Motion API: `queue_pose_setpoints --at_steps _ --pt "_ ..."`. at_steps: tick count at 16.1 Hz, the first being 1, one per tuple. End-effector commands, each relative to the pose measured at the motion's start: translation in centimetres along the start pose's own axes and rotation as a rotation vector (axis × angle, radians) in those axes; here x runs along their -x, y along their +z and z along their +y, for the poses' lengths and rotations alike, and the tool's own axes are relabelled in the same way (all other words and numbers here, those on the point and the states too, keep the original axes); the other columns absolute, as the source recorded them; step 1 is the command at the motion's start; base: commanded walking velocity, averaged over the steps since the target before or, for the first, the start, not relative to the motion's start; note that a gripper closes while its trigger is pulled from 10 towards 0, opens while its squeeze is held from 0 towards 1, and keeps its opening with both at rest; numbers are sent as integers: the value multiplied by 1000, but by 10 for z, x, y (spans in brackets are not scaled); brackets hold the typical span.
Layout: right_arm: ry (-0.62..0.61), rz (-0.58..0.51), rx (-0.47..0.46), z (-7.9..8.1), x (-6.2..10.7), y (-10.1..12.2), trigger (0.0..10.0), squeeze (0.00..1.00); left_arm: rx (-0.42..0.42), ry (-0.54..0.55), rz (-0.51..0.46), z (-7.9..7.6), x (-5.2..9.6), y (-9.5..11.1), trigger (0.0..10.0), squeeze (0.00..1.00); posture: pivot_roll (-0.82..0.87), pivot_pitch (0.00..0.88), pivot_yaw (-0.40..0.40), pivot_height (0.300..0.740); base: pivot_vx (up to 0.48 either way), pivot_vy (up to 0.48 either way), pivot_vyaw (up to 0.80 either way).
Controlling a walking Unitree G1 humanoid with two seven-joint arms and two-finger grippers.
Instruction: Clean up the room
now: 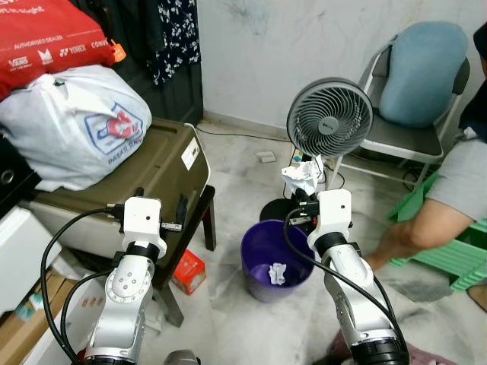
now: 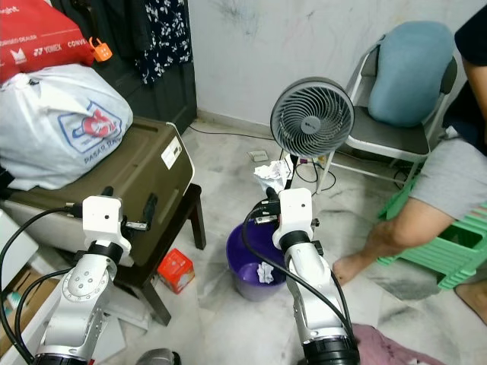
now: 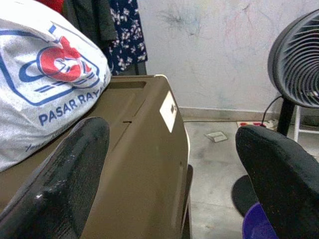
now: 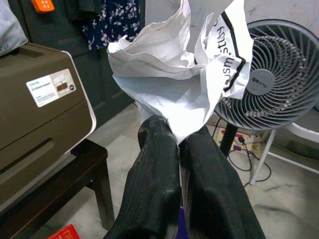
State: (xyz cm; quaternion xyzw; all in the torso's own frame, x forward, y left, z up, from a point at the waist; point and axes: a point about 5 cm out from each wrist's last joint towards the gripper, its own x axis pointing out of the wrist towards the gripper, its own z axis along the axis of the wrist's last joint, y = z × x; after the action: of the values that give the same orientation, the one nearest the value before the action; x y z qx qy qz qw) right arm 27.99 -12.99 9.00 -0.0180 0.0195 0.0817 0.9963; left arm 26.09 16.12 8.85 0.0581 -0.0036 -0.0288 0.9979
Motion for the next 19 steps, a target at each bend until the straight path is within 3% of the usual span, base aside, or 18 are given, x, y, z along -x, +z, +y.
queue_pose_setpoints --at_steps 1,11,19 --pt "-3 7 3 -2 -2 0 10000 0 -7 0 -7 1 -2 3 10000 0 75 0 -34 740 360 0 0" --pt "3 16 5 -3 -4 -1 10000 0 -5 0 -4 0 -4 3 10000 0 72 0 -34 740 361 0 0" --pt "21 31 9 3 -9 -4 10000 0 -10 31 -4 5 -2 2 10000 0 84 0 -38 740 0 0 0"
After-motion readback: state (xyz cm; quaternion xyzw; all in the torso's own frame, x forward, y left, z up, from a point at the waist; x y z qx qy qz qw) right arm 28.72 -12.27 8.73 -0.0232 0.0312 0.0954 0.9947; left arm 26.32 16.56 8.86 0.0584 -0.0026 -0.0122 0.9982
